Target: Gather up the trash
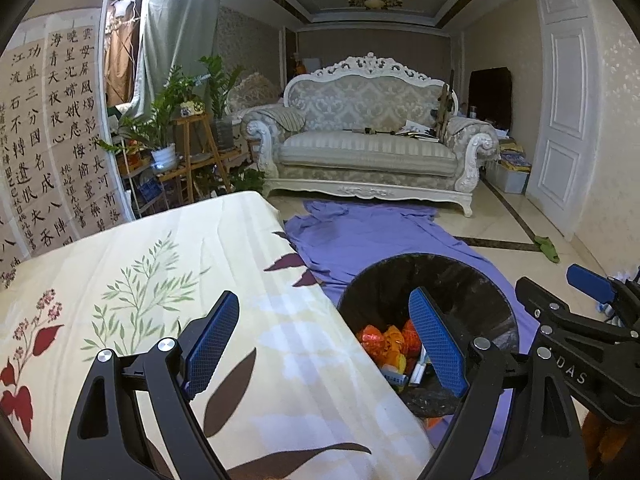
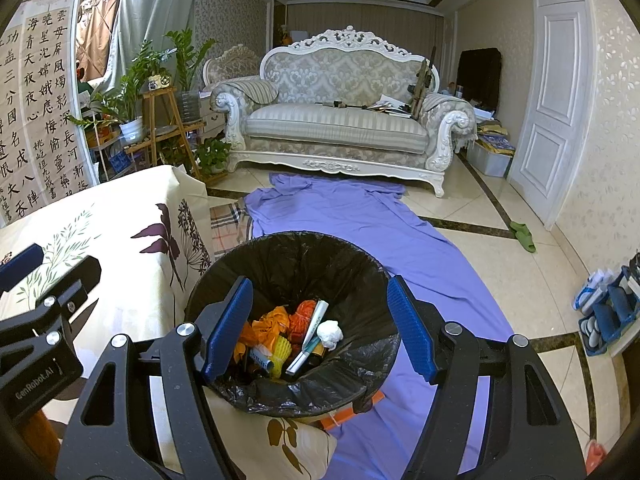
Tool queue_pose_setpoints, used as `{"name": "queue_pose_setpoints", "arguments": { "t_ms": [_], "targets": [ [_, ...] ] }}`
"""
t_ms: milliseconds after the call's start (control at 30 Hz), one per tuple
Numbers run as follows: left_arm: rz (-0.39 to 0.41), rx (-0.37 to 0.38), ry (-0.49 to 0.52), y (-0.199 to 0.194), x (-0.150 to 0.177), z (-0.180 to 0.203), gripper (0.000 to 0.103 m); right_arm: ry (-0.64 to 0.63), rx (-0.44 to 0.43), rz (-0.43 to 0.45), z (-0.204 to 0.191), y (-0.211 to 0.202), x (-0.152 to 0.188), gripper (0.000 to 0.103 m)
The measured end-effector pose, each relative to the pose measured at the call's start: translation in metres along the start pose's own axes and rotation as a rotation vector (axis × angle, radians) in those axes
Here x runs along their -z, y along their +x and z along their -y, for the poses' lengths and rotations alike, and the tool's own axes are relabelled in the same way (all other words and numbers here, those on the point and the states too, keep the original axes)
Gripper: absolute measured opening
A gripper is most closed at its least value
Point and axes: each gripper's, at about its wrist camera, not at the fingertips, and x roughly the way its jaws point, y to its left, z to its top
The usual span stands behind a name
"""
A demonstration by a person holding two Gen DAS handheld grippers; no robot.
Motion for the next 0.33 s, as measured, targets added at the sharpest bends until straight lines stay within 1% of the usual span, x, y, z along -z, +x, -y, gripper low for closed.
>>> {"name": "queue_pose_setpoints", "arguments": {
  "t_ms": [67,200,333],
  "targets": [
    [-0.007,0.000,-0.005,0.002,-0.001,-0.003,0.084,-0.002,-0.002,-0.004,-0.002,0.001,0.002,0.068],
    [-0.045,-0.007,-0.024,0.008,-0.001,-0.011,0.084,-0.011,-0.018,-0.007,-0.008,0.001,0.006,0.068],
    [-0.083,-0.043,-0.056,0.013,0.002,-0.032,0.084,-0.031,-0.054,-0.017,-0.023,0.006,0.006,0.069]
  ]
}}
